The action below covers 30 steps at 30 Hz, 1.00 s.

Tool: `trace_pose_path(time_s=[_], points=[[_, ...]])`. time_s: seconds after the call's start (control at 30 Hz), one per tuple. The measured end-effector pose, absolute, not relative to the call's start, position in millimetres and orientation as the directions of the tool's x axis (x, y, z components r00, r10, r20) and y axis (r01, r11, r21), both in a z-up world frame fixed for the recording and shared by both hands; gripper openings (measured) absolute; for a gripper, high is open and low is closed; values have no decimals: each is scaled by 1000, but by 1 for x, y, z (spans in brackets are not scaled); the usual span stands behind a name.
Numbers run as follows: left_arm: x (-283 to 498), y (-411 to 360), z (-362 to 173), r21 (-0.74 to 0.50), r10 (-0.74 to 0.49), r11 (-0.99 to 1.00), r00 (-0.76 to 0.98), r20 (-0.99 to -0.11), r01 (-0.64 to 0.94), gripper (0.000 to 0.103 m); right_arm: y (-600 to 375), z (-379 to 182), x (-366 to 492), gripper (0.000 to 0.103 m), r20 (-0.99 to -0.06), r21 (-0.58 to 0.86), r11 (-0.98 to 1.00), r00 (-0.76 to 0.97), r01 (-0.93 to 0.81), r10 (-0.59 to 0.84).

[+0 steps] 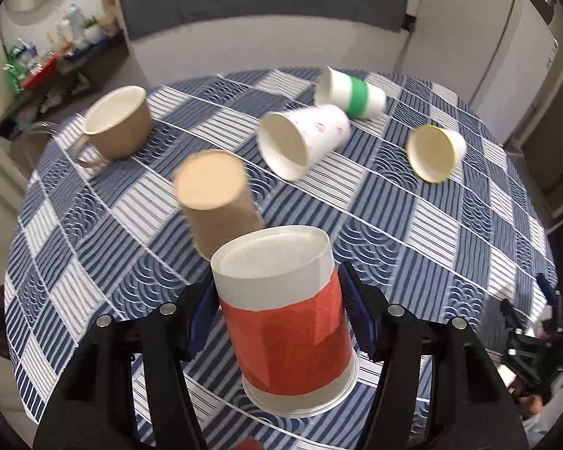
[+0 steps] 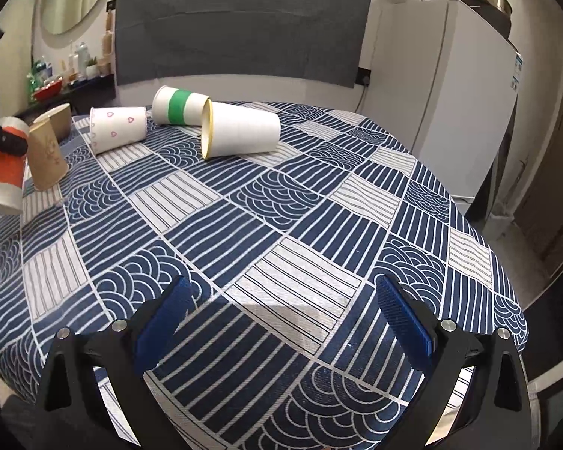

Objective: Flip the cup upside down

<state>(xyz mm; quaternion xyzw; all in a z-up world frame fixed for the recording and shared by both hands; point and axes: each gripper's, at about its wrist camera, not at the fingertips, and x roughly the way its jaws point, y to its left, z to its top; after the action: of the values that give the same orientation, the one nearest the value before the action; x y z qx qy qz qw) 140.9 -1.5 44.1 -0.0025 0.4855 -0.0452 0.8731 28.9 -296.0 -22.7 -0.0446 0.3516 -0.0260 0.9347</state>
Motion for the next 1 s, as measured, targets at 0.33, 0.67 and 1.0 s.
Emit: trace_pose_path(time_s=[0.33,0.67,1.0], points=[[122,24,23,-5,-2,1000,689,-725,-1,62,-278,-22,33,95,-661,-114,993,748,-13,-66],[90,9,15,123,82,992,777,-624,-6,62,-268,-20,36,95,-661,-108,994,748,-22,-55],[77,11,4,103,61,995,745,-664,11,73,-251,-22,35,95,-667,-127,990,744,-62,-39]])
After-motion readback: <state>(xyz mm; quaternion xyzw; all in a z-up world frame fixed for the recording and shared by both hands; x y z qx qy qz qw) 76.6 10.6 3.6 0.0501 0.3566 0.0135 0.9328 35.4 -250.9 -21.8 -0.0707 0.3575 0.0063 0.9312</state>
